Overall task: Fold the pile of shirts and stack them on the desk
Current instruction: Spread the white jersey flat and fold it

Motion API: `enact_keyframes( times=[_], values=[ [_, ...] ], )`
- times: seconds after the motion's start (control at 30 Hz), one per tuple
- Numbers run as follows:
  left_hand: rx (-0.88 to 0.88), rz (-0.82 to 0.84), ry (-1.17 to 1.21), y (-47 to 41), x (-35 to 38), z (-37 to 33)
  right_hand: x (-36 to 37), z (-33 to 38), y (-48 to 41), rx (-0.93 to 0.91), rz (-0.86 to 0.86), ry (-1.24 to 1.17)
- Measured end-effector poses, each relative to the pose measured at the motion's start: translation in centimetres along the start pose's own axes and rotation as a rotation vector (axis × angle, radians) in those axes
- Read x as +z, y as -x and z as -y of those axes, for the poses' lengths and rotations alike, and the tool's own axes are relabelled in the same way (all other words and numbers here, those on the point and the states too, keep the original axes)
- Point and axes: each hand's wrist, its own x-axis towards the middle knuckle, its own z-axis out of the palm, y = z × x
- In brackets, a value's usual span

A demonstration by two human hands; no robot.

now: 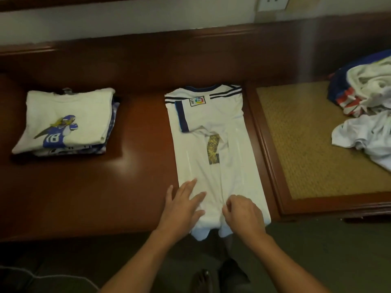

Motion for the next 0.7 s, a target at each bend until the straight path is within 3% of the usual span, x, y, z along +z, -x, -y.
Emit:
enact_keyframes(
  times=[0.1,0.2,0.4,0.57,0.7],
  values=[
    [-0.057,-0.093,0.027,1.5,0.7,-0.1,0.2,-0.2,0.4,0.005,-0.110,-0.159],
    [-0.130,-0.278,0.113,4.1,2.0,-0.9,0.6,-1.0,1.1,-0.004,-0.100,-0.187],
    [-0.451,-0.457,0.442,8.7,6.1,-2.8,1.4,-5.4,3.9,0.095,-0.237,-0.421],
    [-0.844,-0.347,0.903,9.0,8.2,-4.1,2.2,-8.7,5.3,0.250,-0.286,-0.659],
    [-0.903,-0.261,1.244,7.5,9.5,-4.1,3.7,-10.7,4.9,0.441,-0.248,-0.725]
  ],
)
